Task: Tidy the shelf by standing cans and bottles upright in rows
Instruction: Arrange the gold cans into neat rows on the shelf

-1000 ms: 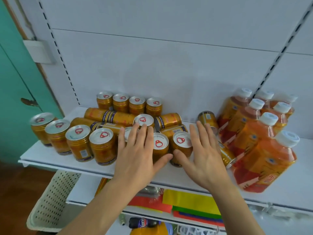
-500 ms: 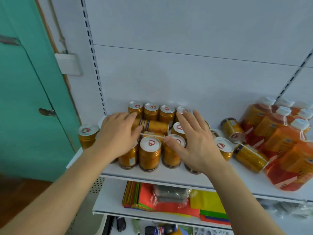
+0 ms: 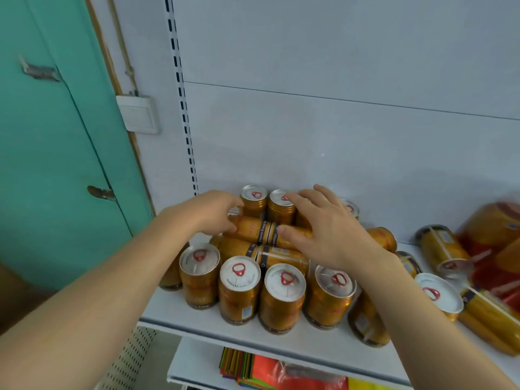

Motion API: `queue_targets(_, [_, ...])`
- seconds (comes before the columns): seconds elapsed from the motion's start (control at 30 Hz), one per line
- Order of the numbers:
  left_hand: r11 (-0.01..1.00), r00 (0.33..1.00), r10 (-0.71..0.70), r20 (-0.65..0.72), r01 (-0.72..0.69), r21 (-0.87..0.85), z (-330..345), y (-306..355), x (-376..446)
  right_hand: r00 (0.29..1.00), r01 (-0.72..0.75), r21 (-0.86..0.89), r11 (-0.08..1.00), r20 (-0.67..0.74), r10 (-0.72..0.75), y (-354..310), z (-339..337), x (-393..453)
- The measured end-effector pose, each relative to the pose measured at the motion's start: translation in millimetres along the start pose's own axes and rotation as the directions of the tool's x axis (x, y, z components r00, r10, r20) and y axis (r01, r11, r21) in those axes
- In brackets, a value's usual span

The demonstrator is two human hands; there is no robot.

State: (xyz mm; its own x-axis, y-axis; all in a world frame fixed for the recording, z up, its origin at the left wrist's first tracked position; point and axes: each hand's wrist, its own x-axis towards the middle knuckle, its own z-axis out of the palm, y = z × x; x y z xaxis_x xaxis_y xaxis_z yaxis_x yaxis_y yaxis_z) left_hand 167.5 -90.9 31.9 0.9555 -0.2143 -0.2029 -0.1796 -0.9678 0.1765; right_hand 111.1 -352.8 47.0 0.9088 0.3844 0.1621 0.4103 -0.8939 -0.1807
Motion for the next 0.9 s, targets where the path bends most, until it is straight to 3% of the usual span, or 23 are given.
queue_targets(0.2, [0.999,0.985,0.051,0.164,-0.051,0.002,3.3,-10.2,18.1,1.0,0.008,0.009,1.0,0.024,-0.009,3.9,7.4,11.9])
queue_targets(0.37, [0.989,0.961,0.121,0.248,-0.094,-0.117,3.3,-24.8,25.8,1.0,0.009,0.023,1.0,0.016,-0.01,-3.9,13.8,22.6])
queue_targets(0.47, [0.971,0.966,0.19,0.174,-0.158,-0.182,0.8,-35.5,23.0,0.999,0.024,0.026,0.999,0.032,-0.024,-16.2,15.5,27.0])
queue_targets(0.57, [0.931,0.97,0.241,0.011,-0.228,-0.284,-14.1,-44.2,18.1,0.996,0.074,0.03,0.997,0.043,-0.075,-33.7,12.1,33.2])
queue_targets(0.67, [0.926,0.962,0.257,-0.094,-0.273,-0.262,-22.8,-53.5,17.5,0.984,0.149,0.123,0.981,0.076,-0.159,-53.5,14.1,41.0])
queue_targets(0.9, [0.921,0.951,0.218,-0.22,-0.275,-0.277,1.4,-76.4,19.8,0.89,0.266,0.125,0.956,0.349,-0.293,-73.6,38.0,69.7])
